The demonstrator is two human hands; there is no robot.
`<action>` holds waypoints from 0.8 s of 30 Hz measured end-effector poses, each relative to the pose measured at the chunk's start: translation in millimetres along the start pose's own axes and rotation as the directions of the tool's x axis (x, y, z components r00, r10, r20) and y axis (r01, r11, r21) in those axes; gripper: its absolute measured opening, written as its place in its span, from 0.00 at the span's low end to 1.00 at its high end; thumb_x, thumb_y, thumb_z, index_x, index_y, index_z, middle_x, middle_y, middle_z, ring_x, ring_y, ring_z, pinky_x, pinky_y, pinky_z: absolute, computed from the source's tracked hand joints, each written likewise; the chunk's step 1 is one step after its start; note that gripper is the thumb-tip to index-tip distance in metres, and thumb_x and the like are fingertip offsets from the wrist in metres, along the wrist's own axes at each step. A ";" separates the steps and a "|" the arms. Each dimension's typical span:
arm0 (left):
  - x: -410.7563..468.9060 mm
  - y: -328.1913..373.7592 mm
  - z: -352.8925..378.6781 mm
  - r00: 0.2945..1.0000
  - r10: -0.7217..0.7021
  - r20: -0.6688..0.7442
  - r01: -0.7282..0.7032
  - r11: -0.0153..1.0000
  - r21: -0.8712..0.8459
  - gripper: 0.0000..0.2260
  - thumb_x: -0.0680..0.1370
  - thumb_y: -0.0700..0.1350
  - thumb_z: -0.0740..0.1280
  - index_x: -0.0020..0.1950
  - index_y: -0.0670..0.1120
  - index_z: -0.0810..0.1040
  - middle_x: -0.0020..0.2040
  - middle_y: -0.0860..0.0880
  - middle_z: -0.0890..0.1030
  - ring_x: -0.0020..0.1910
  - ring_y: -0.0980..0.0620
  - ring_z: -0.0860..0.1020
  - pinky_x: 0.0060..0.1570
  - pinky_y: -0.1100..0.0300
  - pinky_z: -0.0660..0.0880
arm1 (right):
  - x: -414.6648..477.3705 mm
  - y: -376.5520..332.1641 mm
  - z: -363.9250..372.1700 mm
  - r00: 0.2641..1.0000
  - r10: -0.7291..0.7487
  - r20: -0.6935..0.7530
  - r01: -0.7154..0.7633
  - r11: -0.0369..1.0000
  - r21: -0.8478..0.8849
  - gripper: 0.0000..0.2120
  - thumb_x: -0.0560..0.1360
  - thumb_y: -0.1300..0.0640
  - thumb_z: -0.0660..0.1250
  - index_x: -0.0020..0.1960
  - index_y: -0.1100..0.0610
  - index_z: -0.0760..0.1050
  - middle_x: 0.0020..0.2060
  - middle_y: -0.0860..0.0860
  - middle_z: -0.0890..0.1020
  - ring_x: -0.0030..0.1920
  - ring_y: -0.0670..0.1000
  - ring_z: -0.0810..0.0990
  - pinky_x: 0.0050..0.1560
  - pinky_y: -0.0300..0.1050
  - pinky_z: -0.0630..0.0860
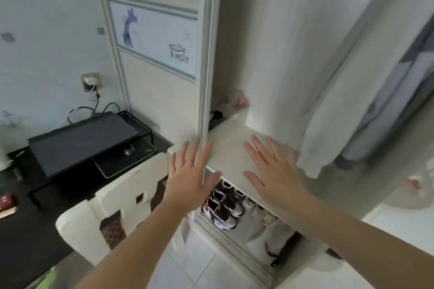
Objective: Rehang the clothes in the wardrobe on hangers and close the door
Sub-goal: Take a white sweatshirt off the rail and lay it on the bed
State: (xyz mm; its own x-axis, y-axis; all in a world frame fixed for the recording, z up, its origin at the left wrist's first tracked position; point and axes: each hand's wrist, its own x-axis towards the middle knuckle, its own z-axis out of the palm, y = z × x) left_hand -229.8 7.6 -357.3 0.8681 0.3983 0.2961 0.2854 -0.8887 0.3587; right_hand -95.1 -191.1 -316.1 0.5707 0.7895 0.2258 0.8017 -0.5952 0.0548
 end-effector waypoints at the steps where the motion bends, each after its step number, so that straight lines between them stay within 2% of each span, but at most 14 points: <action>1: 22.6 9.3 -5.0 0.999 0.039 -0.024 -0.039 0.999 0.003 0.34 0.77 0.71 0.42 0.80 0.62 0.39 0.82 0.54 0.39 0.80 0.48 0.37 0.77 0.42 0.39 | 7.4 12.2 -11.5 0.999 0.017 -0.030 -0.017 1.000 -0.016 0.31 0.79 0.35 0.40 0.80 0.42 0.40 0.79 0.41 0.40 0.79 0.52 0.38 0.75 0.64 0.40; 5: 108.4 45.6 -29.9 0.973 0.194 -0.124 -0.191 0.981 0.031 0.33 0.78 0.70 0.43 0.81 0.61 0.43 0.82 0.54 0.42 0.80 0.48 0.40 0.76 0.45 0.40 | 37.9 54.3 -58.8 0.987 0.075 -0.141 -0.084 0.994 -0.064 0.32 0.78 0.34 0.39 0.79 0.42 0.38 0.79 0.40 0.39 0.79 0.52 0.39 0.75 0.63 0.38; 9: 197.5 83.1 -57.2 0.907 0.363 -0.212 -0.360 0.931 0.051 0.31 0.80 0.68 0.47 0.81 0.61 0.45 0.82 0.54 0.45 0.81 0.48 0.42 0.77 0.43 0.43 | 71.8 88.3 -111.5 0.961 0.104 -0.258 -0.143 0.980 -0.139 0.31 0.79 0.34 0.38 0.79 0.41 0.34 0.78 0.40 0.35 0.79 0.52 0.36 0.75 0.63 0.37; 11: 242.5 101.5 -69.7 0.866 0.437 -0.244 -0.438 0.898 0.052 0.31 0.80 0.68 0.47 0.81 0.61 0.44 0.82 0.54 0.43 0.80 0.48 0.41 0.77 0.42 0.43 | 88.1 101.5 -140.0 0.938 0.104 -0.330 -0.176 0.965 -0.196 0.31 0.80 0.36 0.40 0.80 0.44 0.40 0.79 0.43 0.40 0.80 0.54 0.40 0.75 0.62 0.38; 13: 286.3 119.6 -82.1 0.820 0.506 -0.265 -0.510 0.858 0.060 0.31 0.80 0.67 0.48 0.81 0.60 0.44 0.82 0.54 0.42 0.80 0.48 0.41 0.77 0.43 0.42 | 102.8 112.6 -168.1 0.910 0.111 -0.399 -0.230 0.937 -0.263 0.31 0.81 0.38 0.45 0.81 0.48 0.47 0.80 0.46 0.48 0.80 0.56 0.47 0.75 0.64 0.43; 15: 328.5 140.1 -94.2 0.773 0.565 -0.289 -0.575 0.816 0.058 0.32 0.80 0.68 0.48 0.81 0.60 0.44 0.82 0.53 0.43 0.80 0.48 0.40 0.77 0.43 0.43 | 117.7 124.9 -195.1 0.884 0.118 -0.453 -0.289 0.899 -0.329 0.32 0.81 0.39 0.50 0.81 0.49 0.50 0.80 0.47 0.51 0.79 0.57 0.50 0.75 0.66 0.48; 19: 398.6 186.8 -112.8 0.671 0.658 -0.342 -0.671 0.735 0.098 0.34 0.77 0.70 0.42 0.81 0.60 0.43 0.82 0.54 0.43 0.81 0.48 0.42 0.77 0.44 0.43 | 145.5 149.4 -245.3 0.840 0.104 -0.532 -0.357 0.845 -0.398 0.31 0.81 0.39 0.50 0.80 0.49 0.54 0.80 0.47 0.52 0.79 0.57 0.50 0.75 0.66 0.48; 24: 472.4 246.8 -132.4 0.543 0.729 -0.417 -0.789 0.613 0.044 0.33 0.77 0.71 0.43 0.80 0.63 0.41 0.81 0.57 0.40 0.80 0.51 0.39 0.77 0.44 0.43 | 171.1 175.8 -303.8 0.785 0.116 -0.609 -0.475 0.743 -0.471 0.31 0.80 0.39 0.50 0.80 0.48 0.53 0.80 0.46 0.52 0.80 0.57 0.49 0.75 0.65 0.46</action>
State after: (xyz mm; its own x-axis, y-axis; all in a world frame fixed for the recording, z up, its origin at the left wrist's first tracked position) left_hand 197.0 6.5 -11.7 0.5102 -0.3367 0.7914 -0.4920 -0.8690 -0.0526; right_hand 89.5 -206.2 27.7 0.4323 0.4593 0.7760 0.2407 -0.8881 0.3916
